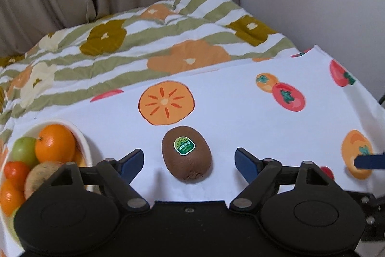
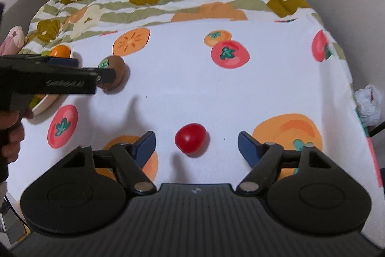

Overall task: Organize fruits
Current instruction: 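Grasp the kiwi with the left tool while the right tool grasps the red tomato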

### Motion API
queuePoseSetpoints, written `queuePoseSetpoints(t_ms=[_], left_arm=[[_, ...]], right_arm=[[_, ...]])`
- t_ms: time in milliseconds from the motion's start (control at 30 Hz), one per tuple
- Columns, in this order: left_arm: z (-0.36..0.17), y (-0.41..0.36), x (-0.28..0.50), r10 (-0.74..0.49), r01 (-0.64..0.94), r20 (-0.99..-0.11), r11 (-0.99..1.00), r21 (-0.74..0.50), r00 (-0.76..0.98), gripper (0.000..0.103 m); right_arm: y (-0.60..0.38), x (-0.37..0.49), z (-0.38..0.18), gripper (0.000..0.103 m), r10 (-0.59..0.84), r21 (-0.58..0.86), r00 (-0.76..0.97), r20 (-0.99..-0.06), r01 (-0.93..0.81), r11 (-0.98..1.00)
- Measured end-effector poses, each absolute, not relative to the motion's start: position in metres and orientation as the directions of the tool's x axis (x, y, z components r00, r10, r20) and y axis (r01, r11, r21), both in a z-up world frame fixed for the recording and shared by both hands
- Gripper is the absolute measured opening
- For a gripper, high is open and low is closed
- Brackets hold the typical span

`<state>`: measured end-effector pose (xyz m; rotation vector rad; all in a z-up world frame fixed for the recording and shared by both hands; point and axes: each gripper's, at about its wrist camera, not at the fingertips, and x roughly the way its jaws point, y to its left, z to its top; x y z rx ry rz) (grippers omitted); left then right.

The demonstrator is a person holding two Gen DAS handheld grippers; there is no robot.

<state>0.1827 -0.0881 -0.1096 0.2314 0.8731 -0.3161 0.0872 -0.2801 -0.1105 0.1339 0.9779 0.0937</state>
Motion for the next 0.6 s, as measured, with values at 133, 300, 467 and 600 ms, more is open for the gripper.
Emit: queuePoseSetpoints(t_ms=[133, 300, 467, 600], left_arm=[[-0.12, -0.092, 0.192, -0.151, 0.333, -0.787, 0.94, 0.073, 0.598, 0.081], [-0.133, -0.097, 0.199, -0.139, 0.316, -0.803, 0.947, 0.064, 0.579, 0.067], [-0.137, -0.099, 0.203, -0.12, 0.296, -0.803, 0.952, 0.073, 0.583, 0.053], [-0.136, -0.096, 0.205, -0.127, 0.286, -0.804, 0.957, 0.056, 0.581, 0.052]], right_arm=[[-0.279, 0.092, -0.12, 0.082, 0.153, 0.154, 0.543, -0.826, -0.044, 0.987], [-0.275, 0.096, -0.128, 0.076, 0.167, 0.144, 0.527, -0.833, -0.084, 0.986], [-0.275, 0.097, -0.131, 0.074, 0.173, 0.138, 0.527, -0.832, -0.105, 0.985], [-0.277, 0.098, -0.132, 0.07, 0.176, 0.139, 0.529, -0.83, -0.109, 0.984]])
